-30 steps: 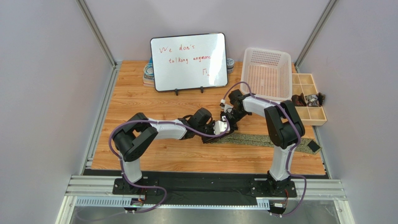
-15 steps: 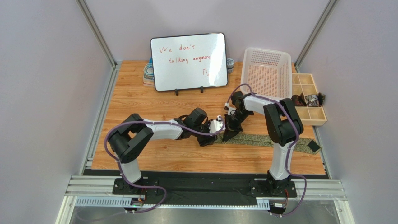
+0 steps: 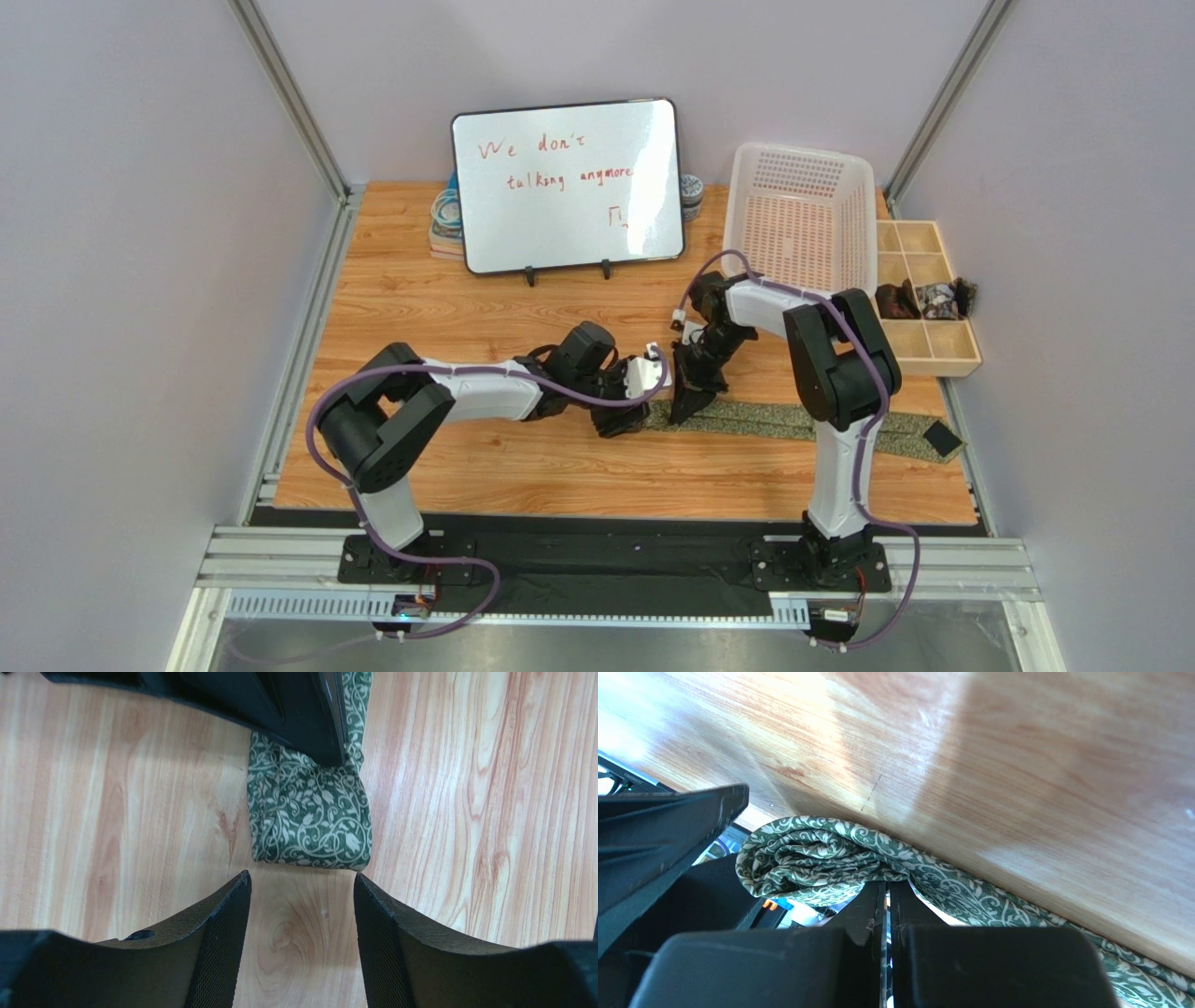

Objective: Roll the ties
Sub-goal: Roll the tie at the center of the board.

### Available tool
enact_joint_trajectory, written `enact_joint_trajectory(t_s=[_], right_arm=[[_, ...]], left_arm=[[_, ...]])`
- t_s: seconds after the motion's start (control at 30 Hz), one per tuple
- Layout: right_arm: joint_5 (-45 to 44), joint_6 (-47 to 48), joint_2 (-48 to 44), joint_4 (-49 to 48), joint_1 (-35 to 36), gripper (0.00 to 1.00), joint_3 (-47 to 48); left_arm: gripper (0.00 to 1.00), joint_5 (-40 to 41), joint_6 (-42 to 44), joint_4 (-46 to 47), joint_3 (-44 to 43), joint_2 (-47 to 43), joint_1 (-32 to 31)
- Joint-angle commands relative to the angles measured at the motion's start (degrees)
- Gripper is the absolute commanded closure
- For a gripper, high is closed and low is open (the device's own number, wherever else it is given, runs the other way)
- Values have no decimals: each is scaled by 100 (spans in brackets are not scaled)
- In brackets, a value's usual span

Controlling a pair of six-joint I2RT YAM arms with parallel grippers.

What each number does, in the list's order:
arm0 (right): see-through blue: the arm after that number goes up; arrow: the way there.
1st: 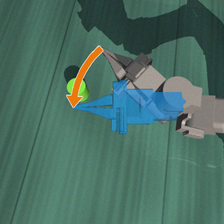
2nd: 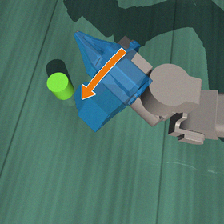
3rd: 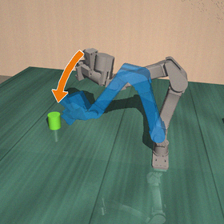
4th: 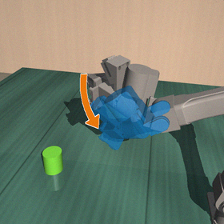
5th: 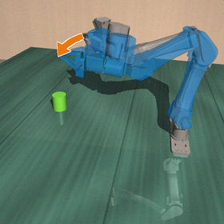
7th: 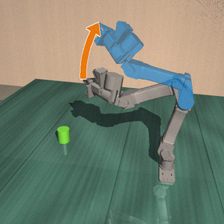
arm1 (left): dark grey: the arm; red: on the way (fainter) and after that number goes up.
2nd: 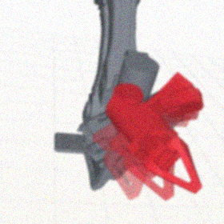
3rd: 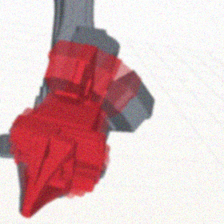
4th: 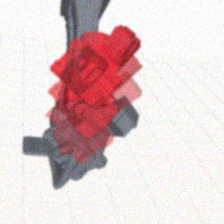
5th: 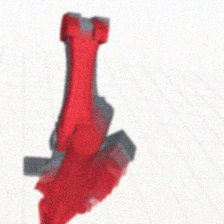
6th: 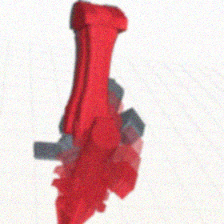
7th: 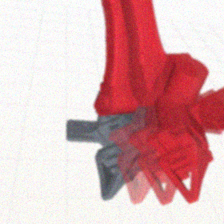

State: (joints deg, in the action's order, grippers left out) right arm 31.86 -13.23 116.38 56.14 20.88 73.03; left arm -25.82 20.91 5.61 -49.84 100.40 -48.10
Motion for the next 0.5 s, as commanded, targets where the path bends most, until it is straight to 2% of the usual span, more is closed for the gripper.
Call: enact_joint_trajectory(t_s=[0.0,0.47], right_arm=[[-1235,330,526,-718,144,100,-97],[-971,392,588,-789,223,100,44]], left_arm=[[40,-353,54,432,-262,-38,-7],[41,-608,238,494,-535,305,-174]])
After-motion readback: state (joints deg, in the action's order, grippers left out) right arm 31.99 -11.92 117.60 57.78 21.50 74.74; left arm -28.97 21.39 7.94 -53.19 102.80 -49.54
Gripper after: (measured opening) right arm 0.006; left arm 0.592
